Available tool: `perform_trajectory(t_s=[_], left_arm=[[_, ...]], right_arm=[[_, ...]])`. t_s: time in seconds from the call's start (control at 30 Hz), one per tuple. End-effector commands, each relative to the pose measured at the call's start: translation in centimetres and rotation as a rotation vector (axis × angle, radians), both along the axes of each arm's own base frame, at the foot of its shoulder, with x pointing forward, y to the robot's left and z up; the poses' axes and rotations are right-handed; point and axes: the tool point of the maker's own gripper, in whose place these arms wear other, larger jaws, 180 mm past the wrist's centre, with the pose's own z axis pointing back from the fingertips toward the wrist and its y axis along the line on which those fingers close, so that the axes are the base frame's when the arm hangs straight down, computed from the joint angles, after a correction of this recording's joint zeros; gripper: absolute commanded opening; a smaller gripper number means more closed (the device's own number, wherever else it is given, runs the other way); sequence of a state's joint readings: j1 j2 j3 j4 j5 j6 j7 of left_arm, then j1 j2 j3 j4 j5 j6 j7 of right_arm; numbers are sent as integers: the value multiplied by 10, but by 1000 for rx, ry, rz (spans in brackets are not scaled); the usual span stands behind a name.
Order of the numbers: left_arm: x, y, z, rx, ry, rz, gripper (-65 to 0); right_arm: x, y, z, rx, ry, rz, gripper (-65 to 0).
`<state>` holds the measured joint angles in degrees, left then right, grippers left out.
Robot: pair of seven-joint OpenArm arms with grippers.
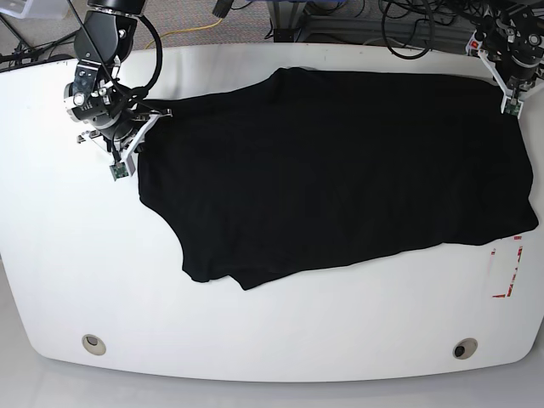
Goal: Fold the T-shirt properly
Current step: 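Swing the held shirt with both grippers and lay it flat on the table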
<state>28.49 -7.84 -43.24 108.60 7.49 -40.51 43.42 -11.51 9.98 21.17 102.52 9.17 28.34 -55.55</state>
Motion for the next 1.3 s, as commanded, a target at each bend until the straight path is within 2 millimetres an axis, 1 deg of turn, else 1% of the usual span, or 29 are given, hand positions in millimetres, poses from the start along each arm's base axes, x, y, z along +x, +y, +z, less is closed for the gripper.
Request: perform_trajectory(t_s=[0.0,0.07,0.17,0.33,0.47,0.53,0.57,0.63,0.7,0.77,0.83,0.93,1.03,1.1,1.23,1.27], left_arm=[[-11,9,-6,3,28,20,-650],[-17,14,-10,-3,41,44,-650],[-23,22,-11,-4,38,78,-650],[-19,26,-5,2,-6,78,-650],[-16,26,-3,0,-19,76,-650],[-15,25,-3,-1,-24,70,-644],[-14,25,-3,-2,-26,68,-628],[-7,22,0,-20,-56,70,-544],[-1,22,5,-25,-80,73,-488],[1,21,9,-29,-87,76,-406],[6,19,16,-23,-101,69,-358],[12,14,25,-33,-136,55,-351],[15,14,34,-52,-181,64,-350],[14,14,36,-79,-192,79,-349],[11,32,47,-68,-143,102,-350],[11,33,49,-73,-152,107,-350]], right_arm=[[6,-5,2,-1,-20,-6,-650],[4,-5,-2,4,-6,-10,-650],[3,-6,-7,10,7,-14,-650],[4,-4,-5,12,-1,-13,-650],[14,-5,-1,15,-18,-15,-650],[14,-4,-1,18,-17,-16,-650],[14,-4,-1,18,-18,-14,-650],[20,-2,3,19,-33,-11,-650],[22,2,2,31,-36,-13,-650],[22,4,2,40,-37,-18,-650],[22,5,3,39,-39,-16,-650],[22,7,2,43,-39,-13,-650],[23,8,2,44,-40,-12,-650],[22,8,2,46,-40,-12,-650],[22,8,2,46,-40,-12,-650],[22,8,2,46,-40,-12,-650]])
